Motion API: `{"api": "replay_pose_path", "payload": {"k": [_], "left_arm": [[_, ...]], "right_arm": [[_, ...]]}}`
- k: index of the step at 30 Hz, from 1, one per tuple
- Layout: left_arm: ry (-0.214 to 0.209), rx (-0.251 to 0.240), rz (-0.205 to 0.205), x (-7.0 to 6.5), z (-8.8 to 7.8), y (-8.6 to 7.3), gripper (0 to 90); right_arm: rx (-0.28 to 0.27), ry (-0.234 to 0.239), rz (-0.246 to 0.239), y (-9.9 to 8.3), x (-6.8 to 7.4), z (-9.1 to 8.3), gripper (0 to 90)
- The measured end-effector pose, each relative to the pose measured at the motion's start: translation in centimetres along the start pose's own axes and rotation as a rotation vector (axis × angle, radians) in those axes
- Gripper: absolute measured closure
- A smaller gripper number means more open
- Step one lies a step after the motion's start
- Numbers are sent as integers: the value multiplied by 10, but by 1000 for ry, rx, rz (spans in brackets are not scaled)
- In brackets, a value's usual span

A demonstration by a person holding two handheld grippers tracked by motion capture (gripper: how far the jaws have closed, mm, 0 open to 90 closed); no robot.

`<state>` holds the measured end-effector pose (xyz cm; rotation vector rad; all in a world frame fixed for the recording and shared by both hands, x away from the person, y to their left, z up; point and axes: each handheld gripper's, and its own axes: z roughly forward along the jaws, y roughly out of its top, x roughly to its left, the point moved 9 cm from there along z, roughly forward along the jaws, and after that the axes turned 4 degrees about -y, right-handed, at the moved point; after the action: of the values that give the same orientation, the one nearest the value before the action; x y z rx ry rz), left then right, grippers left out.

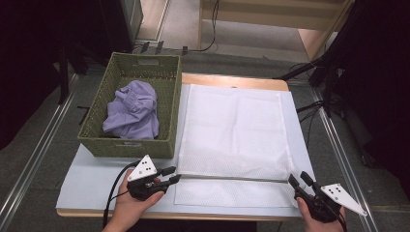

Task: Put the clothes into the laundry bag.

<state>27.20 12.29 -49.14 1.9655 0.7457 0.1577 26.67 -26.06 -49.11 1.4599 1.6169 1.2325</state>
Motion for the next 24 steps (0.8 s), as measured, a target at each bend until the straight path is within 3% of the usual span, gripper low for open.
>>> {"api": "replay_pose_path", "payload": {"k": [7,11,15,19,24], "left_arm": [[-48,52,6,-18,22,-8,782],[-67,79,19,-26,36,-11,812],[-81,107,34,-33,50,-15,835],[-74,129,38,-32,55,-19,850],[-51,181,29,-29,59,-27,864]], "right_arm": [[16,103,-28,1,36,11,524],[30,142,-85,-2,53,19,521],[63,208,-84,-9,70,27,511],[125,228,-72,-17,84,35,510],[167,253,-96,-21,102,48,511]]}}
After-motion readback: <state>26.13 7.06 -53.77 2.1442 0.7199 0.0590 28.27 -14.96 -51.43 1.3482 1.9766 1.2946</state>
